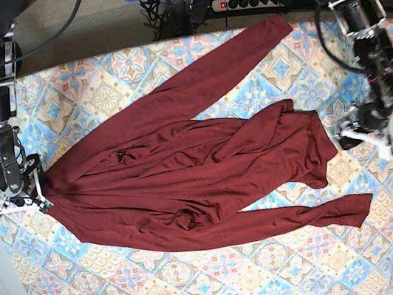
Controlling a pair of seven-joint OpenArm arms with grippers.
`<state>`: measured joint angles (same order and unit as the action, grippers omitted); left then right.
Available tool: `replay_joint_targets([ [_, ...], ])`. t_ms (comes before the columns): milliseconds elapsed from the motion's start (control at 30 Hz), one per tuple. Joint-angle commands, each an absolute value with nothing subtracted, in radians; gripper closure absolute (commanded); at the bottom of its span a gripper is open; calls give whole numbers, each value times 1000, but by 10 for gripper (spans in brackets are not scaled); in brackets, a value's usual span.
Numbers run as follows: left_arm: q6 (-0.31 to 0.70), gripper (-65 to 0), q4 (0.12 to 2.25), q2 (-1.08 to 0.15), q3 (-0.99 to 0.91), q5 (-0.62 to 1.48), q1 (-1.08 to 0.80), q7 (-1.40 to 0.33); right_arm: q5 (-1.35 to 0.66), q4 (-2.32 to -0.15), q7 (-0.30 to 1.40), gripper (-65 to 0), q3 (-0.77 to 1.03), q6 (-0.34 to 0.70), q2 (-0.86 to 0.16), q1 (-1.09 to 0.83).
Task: Layout the t-shirt on the table in an organized manner, then fold the t-shirt properly
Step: 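Release the sleeve and move the left gripper to the shirt body, then grasp the shirt body with the left gripper and pull it toward the sleeve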
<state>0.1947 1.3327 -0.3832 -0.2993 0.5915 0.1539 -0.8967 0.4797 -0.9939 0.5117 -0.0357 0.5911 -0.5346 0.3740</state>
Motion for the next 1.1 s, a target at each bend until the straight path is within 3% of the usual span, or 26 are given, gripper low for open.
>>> replay_joint_targets([
  [0, 196, -258, 1330, -389, -288, 565, 185, -860, 484, -1009, 509, 0, -28, 581, -549, 398],
  [233, 196, -258, 1165, -294, -260, 407, 277, -785, 484, -1009, 510, 0, -28, 581, -541, 398],
  [500, 194, -255, 1090, -282, -257, 371, 303, -710, 484, -1009, 515, 0, -28, 581, -527, 398],
  [567, 194, -226, 1066, -282, -257, 367, 314, -710, 484, -1009, 513, 0, -28, 581, -527, 398],
  [700, 194, -16, 1021, -282, -257, 367, 352, -670, 484, -1009, 513, 0, -28, 581, -527, 398],
  [733, 194, 0, 1020, -282, -257, 366, 361, -664, 484, -1009, 515, 0, -28, 581, -527, 398],
  [833, 194, -25, 1024, -286, -259, 375, 401, -654, 484, -1009, 515, 0, -28, 581, -527, 398],
  [1067, 194, -1, 1017, -286, -259, 372, 575, -651, 484, -1027, 510, 0, -28, 581, -527, 398],
])
